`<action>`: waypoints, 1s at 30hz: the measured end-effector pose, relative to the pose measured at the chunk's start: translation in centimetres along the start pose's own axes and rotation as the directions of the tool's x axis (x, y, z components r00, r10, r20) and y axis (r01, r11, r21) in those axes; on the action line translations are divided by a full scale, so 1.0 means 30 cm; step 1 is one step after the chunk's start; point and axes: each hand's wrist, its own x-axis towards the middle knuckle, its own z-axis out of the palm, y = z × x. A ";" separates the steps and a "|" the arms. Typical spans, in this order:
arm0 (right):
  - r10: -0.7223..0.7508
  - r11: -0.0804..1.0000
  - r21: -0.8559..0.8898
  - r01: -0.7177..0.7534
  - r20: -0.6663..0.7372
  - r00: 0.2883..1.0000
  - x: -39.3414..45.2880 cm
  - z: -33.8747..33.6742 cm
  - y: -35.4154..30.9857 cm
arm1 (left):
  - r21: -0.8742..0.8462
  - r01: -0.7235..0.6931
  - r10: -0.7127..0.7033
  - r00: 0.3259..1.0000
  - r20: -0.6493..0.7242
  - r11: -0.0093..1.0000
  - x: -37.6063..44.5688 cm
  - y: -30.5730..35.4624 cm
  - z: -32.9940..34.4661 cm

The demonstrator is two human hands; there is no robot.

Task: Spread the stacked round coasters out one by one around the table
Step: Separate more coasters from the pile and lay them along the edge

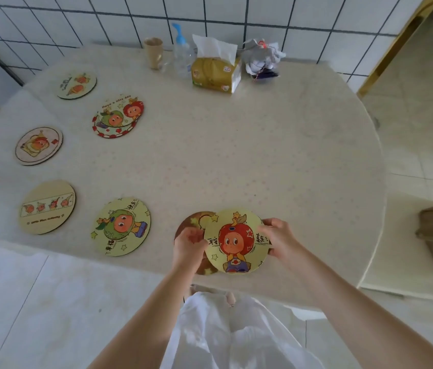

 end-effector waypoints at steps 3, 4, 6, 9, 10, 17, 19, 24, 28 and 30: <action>0.016 0.999 0.042 -0.013 -0.072 0.997 -0.014 -0.098 0.055 | 0.089 -0.077 0.069 0.994 0.086 0.993 -0.018 0.030 0.083; 0.018 0.998 0.056 -0.013 -0.095 0.995 -0.020 -0.130 0.072 | 0.094 -0.098 0.086 0.989 0.122 0.991 -0.023 0.041 0.111; 0.027 0.996 0.087 -0.014 -0.145 0.989 -0.033 -0.184 0.109 | 0.110 -0.130 0.109 0.978 0.179 0.985 -0.033 0.065 0.163; 0.039 0.991 0.131 -0.007 -0.239 0.970 -0.053 -0.251 0.170 | 0.125 -0.158 0.125 0.963 0.238 0.979 -0.041 0.110 0.247; 0.044 0.991 0.132 -0.009 -0.267 0.963 -0.058 -0.269 0.187 | 0.124 -0.162 0.126 0.959 0.252 0.979 -0.043 0.125 0.271; 0.060 0.995 0.092 -0.029 -0.354 0.933 -0.071 -0.358 0.276 | 0.225 -0.227 0.145 0.933 0.329 0.948 -0.053 0.163 0.396; 0.059 0.998 0.055 -0.042 -0.352 0.934 -0.070 -0.367 0.286 | 0.264 -0.240 0.149 0.934 0.325 0.934 -0.057 0.156 0.408; 0.001 0.993 -0.111 -0.042 -0.345 0.939 -0.075 -0.374 0.287 | 0.310 -0.262 0.156 0.932 0.326 0.914 -0.050 0.144 0.412; -0.069 0.956 -0.290 -0.052 -0.395 0.916 -0.069 -0.384 0.255 | 0.321 -0.276 0.168 0.931 0.325 0.906 -0.042 0.143 0.394; -0.133 0.933 -0.358 -0.029 -0.419 0.898 -0.070 -0.388 0.231 | 0.312 -0.249 0.154 0.941 0.300 0.917 -0.034 0.141 0.377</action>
